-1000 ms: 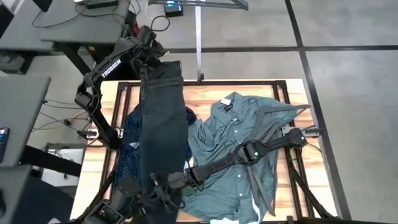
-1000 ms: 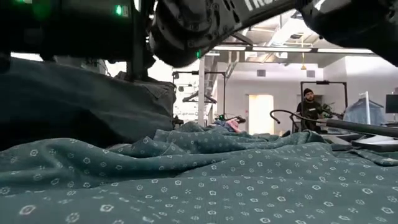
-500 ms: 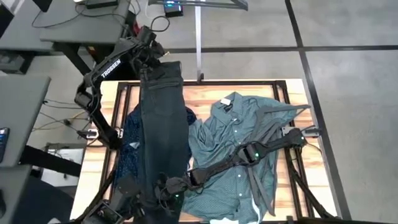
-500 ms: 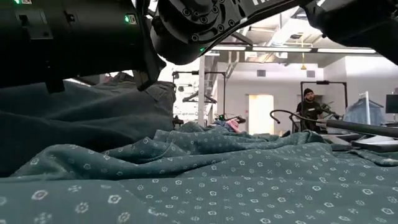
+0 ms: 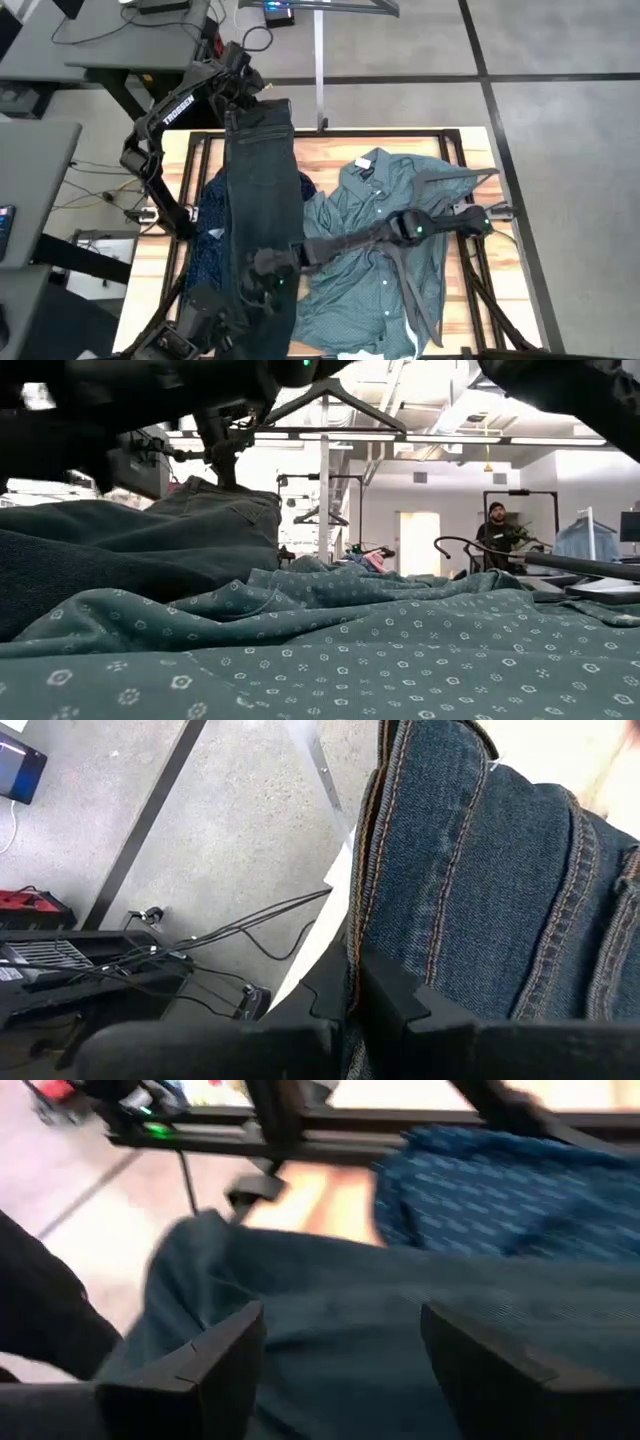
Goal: Hang clothes
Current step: Hang the black pants on the rack
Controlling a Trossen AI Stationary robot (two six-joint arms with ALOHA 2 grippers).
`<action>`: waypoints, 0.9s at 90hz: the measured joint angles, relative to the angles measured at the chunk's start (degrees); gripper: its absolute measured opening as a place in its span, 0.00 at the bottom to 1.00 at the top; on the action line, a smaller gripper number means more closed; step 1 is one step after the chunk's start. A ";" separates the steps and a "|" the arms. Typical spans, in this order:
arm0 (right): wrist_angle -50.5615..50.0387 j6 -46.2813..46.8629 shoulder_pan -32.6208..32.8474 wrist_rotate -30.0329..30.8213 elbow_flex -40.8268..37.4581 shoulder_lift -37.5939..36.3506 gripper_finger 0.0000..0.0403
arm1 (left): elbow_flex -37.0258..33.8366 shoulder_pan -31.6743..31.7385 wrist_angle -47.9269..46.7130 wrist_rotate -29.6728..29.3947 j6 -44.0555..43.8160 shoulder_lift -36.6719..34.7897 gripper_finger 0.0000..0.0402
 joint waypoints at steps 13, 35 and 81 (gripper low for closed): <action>-14.88 -2.50 -3.02 0.31 0.02 -4.72 0.63 | 0.00 0.00 -0.81 0.00 -0.97 0.00 0.00; -37.09 -14.79 -10.11 2.09 0.02 -12.44 0.63 | 0.00 0.00 -1.29 0.02 -2.30 0.00 0.00; -46.23 -19.56 -32.63 1.62 -0.07 -16.23 0.63 | 0.00 0.01 -5.32 1.05 -4.20 -0.04 0.00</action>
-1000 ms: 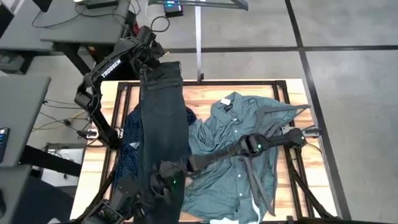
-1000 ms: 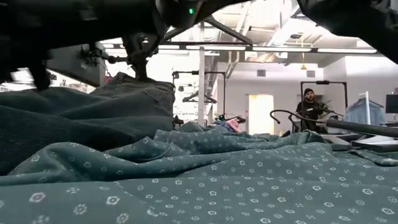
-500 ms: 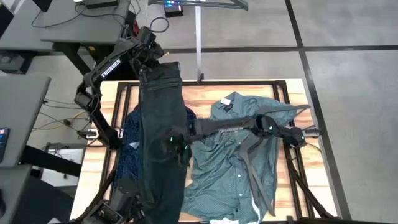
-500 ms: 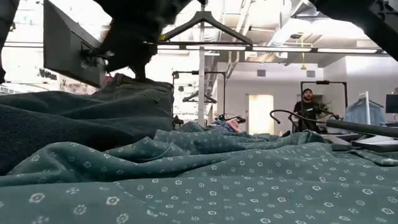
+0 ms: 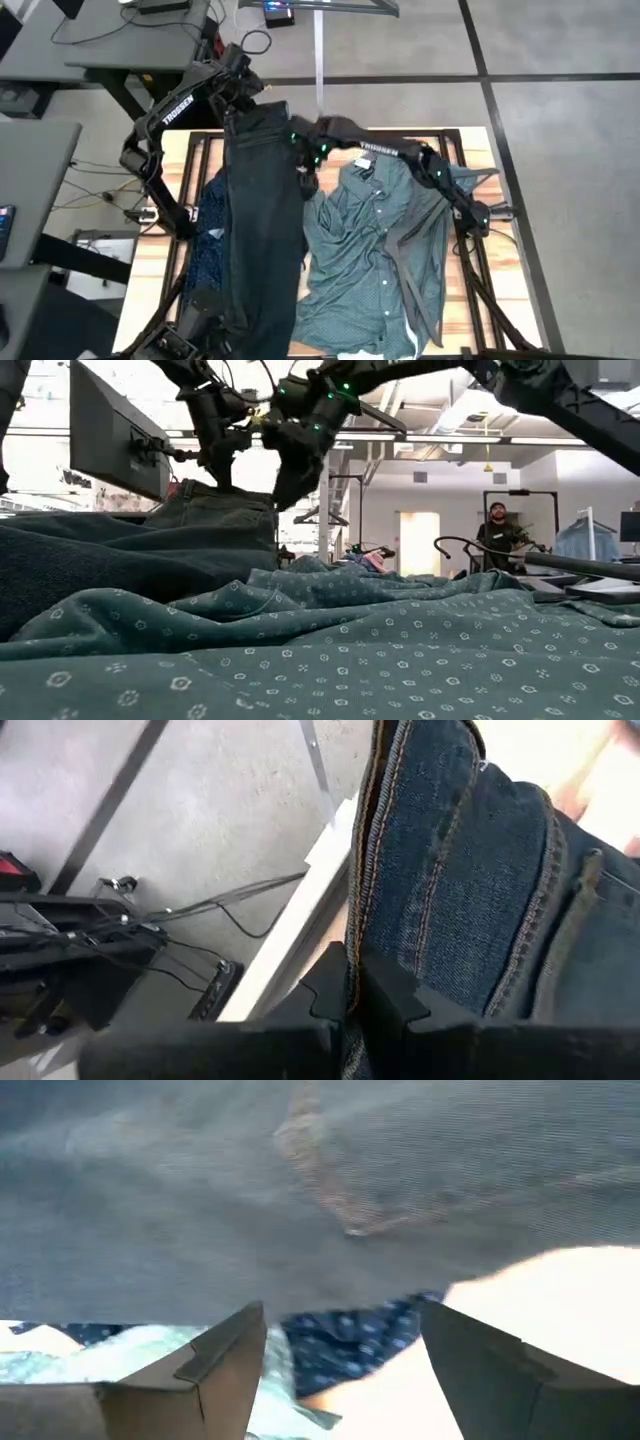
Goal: Hang clothes
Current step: Hang the black pants on the rack
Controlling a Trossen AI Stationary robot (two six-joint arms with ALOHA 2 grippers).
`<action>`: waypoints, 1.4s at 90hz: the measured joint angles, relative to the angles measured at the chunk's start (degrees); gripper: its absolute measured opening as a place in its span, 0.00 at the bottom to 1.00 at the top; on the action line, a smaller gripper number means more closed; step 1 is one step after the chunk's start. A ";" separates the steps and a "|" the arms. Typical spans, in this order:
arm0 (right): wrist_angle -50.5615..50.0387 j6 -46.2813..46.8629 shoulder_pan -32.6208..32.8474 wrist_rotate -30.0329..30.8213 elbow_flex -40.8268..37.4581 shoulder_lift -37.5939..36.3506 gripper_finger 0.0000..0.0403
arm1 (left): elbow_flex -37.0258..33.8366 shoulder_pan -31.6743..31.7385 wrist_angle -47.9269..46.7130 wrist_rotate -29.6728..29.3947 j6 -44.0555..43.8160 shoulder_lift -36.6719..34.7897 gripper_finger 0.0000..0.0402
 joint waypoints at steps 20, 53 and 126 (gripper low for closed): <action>1.41 -2.54 -7.44 -3.26 0.07 -4.88 0.63 | -0.01 0.05 -1.81 2.23 -0.87 -0.02 0.00; 4.61 -1.12 -16.47 -6.08 0.07 -7.64 0.63 | -7.54 0.27 11.57 3.32 -0.71 -0.02 0.00; 9.50 12.90 -19.94 -6.19 0.08 -11.27 0.63 | -6.19 -0.92 12.65 0.86 0.80 -0.13 0.39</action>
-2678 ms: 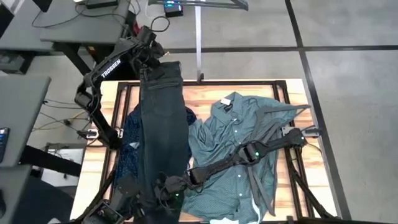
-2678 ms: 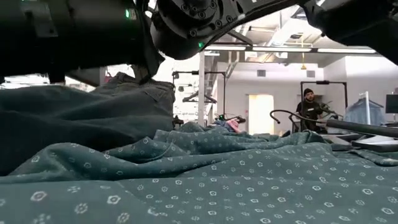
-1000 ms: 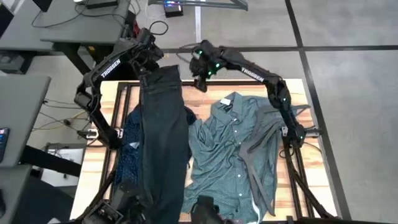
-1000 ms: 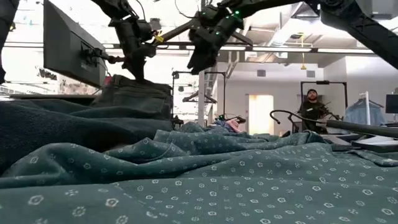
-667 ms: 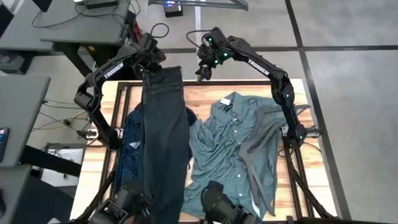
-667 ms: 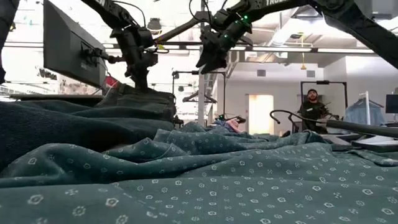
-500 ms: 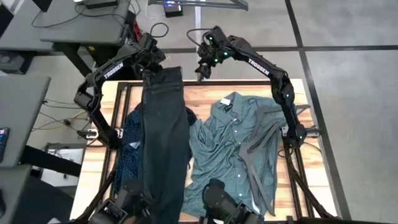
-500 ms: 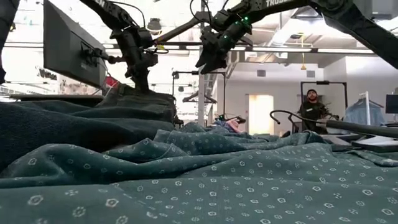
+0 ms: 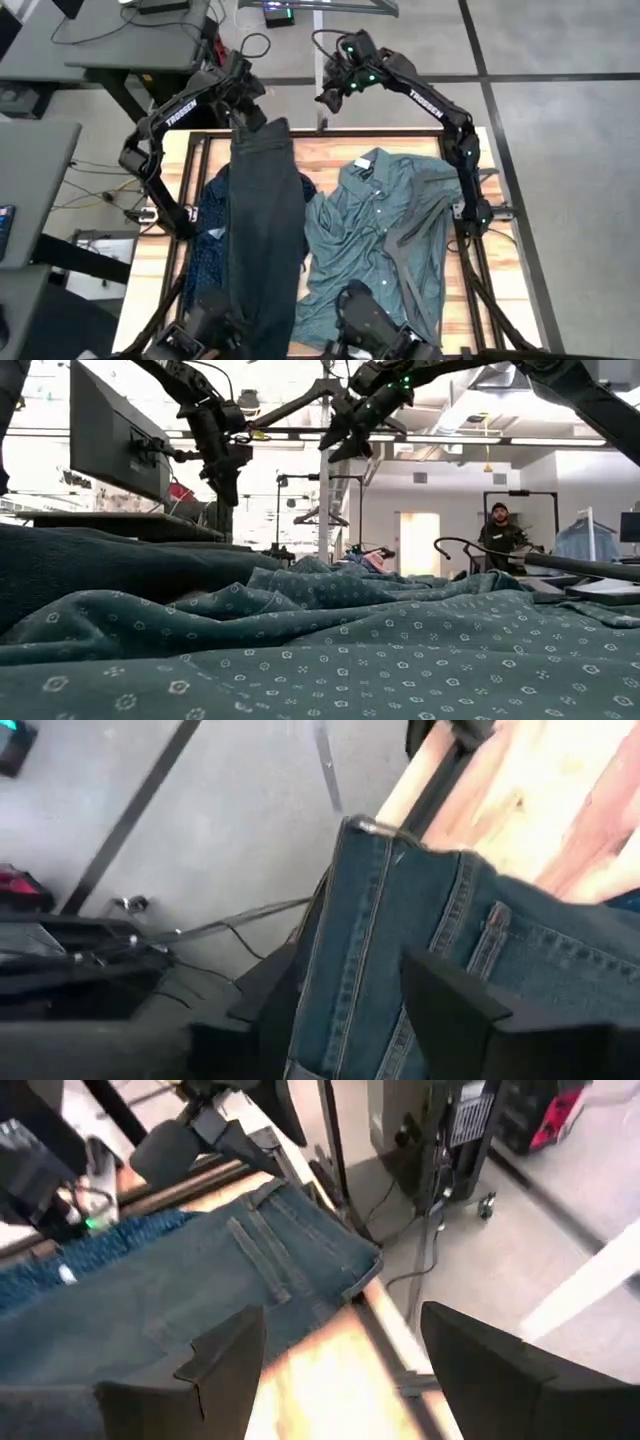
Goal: Hang clothes
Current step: Hang the black pants on the rack
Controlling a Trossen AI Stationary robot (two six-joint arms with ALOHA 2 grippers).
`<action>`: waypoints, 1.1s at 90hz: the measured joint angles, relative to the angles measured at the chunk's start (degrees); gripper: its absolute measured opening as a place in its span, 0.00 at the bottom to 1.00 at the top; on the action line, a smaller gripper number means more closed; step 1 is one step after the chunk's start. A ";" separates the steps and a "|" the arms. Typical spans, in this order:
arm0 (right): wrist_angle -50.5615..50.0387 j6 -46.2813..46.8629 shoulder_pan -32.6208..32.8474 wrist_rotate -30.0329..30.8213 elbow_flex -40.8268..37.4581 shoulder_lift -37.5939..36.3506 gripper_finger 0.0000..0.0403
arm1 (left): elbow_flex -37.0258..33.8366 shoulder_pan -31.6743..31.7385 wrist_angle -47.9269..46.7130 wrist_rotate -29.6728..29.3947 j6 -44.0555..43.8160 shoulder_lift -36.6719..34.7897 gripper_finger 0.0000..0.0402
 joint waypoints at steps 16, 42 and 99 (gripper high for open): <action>-11.52 1.71 -0.07 -1.42 -0.08 -4.42 0.63 | 3.73 -2.89 -2.87 5.51 -1.34 -0.02 0.39; -27.40 5.91 5.85 10.96 -6.41 -18.97 0.63 | 3.65 -8.73 -4.31 14.02 -2.81 -0.02 0.39; -8.25 23.14 31.57 21.45 -70.15 -56.59 0.63 | 3.08 -26.99 1.13 14.18 -14.93 -0.02 0.39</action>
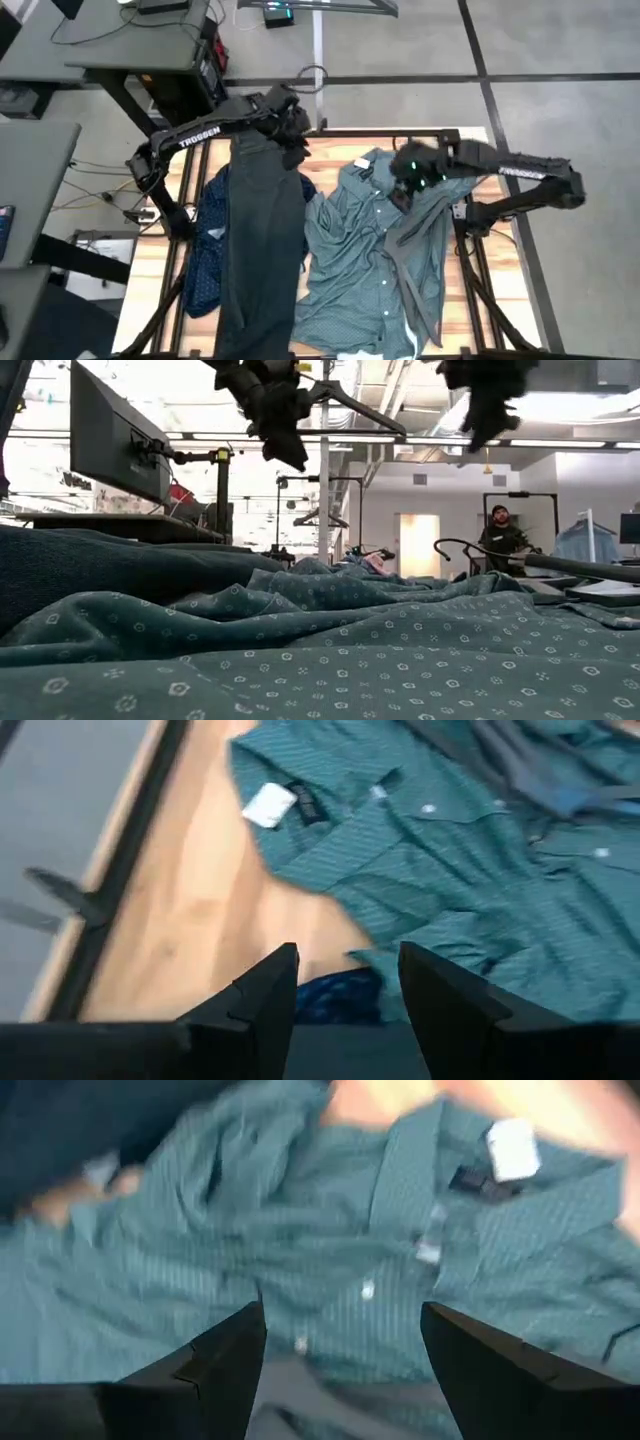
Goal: Hang clothes
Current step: Hang the black pants on the rack
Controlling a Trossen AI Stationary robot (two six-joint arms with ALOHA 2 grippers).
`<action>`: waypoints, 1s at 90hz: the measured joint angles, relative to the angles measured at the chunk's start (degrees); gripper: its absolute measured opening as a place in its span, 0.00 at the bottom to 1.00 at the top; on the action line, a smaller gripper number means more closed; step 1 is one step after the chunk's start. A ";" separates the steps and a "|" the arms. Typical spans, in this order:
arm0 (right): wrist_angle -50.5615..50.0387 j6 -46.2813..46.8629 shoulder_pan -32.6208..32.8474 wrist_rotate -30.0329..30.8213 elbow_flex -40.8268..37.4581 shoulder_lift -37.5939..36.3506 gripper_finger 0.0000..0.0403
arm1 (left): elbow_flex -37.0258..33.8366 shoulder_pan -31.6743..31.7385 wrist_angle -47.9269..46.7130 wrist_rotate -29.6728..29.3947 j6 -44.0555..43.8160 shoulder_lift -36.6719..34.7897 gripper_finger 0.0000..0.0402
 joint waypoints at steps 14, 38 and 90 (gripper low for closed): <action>-1.07 -4.36 4.59 0.09 -6.46 -0.61 0.63 | 0.00 -3.94 -2.31 -0.78 -3.71 0.00 0.39; -0.63 -15.75 7.56 0.03 -12.60 5.09 0.63 | -0.02 -8.48 -8.01 -6.93 -4.89 0.02 0.39; 4.91 -17.57 10.51 0.18 -17.28 18.10 0.63 | -0.04 -9.06 -11.71 -8.81 -3.19 0.04 0.39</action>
